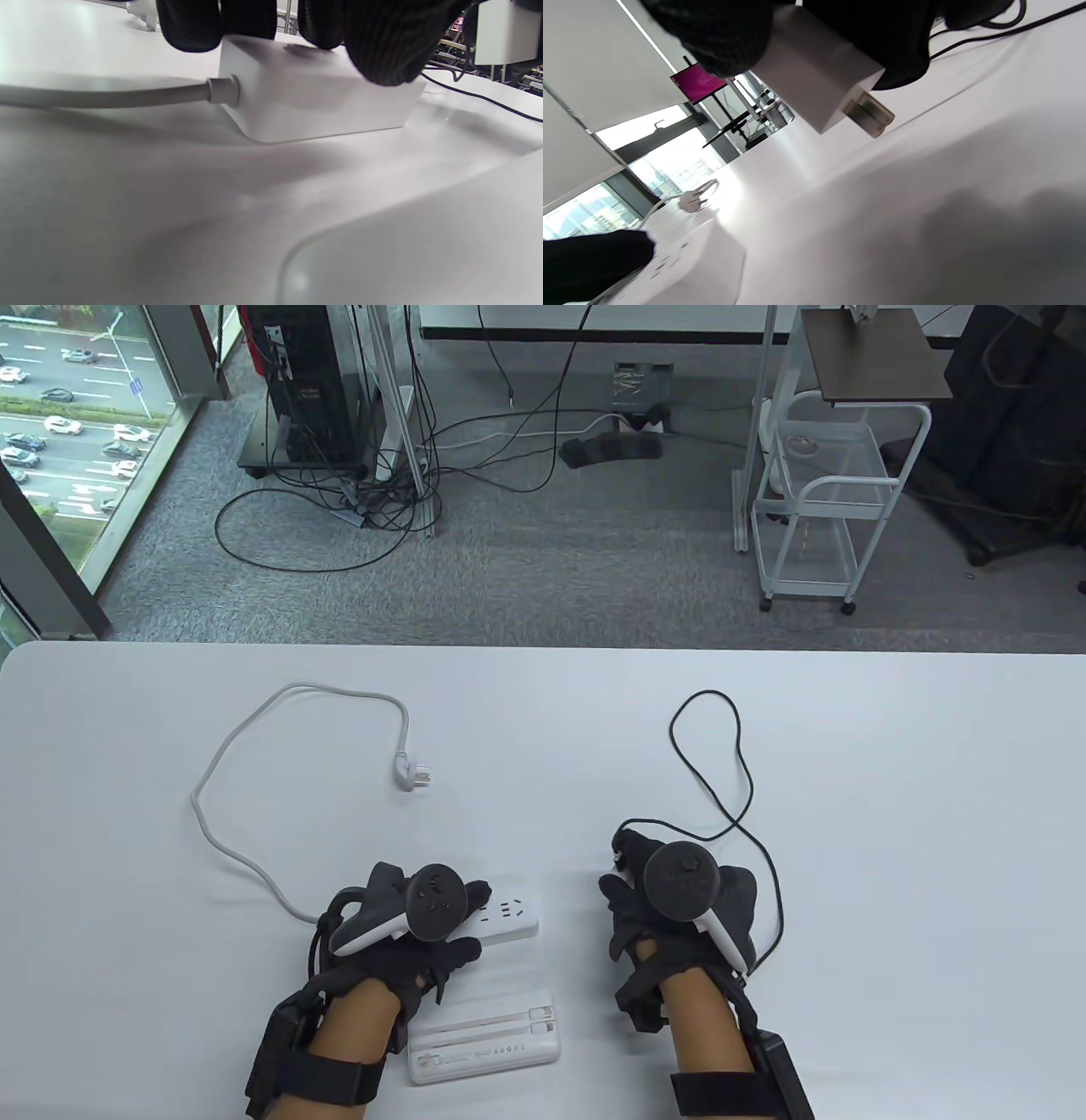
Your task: Charge the battery pack
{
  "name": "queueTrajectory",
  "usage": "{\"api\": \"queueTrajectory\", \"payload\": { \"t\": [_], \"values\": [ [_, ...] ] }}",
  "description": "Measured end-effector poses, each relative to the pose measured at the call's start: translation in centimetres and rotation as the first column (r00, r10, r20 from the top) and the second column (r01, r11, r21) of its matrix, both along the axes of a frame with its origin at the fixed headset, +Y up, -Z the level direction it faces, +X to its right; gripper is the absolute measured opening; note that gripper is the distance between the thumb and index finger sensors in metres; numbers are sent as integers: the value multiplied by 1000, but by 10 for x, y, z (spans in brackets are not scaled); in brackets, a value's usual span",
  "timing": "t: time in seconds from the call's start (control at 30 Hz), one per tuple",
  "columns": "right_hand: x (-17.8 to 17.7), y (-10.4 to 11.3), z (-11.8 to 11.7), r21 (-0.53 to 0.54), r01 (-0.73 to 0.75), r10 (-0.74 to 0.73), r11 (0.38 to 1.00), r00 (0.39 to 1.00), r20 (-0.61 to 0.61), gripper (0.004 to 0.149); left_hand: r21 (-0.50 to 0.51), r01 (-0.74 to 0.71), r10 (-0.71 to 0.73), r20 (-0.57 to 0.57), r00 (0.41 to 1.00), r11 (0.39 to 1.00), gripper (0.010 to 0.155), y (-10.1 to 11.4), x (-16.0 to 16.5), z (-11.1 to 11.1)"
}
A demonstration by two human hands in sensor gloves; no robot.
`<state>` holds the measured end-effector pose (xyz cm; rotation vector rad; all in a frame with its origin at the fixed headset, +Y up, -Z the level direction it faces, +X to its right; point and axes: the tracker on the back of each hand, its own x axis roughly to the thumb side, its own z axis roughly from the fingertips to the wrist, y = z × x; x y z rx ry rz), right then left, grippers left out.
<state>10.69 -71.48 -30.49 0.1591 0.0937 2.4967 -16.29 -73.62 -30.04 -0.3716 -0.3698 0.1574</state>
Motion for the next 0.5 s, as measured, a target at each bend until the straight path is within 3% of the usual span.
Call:
{"api": "queueTrajectory", "payload": {
  "t": [0.2,0.5],
  "values": [
    [-29,-3,0,11,14,-12,1000,989,-148,61,-1,-30,30,-13,999,1000,71,-5,-1,-3],
    [-57,-2,0,43,154,-138,987,957,-255,62,-4,-44,44,-20,999,999,70,-5,-2,-3]
  ]
}}
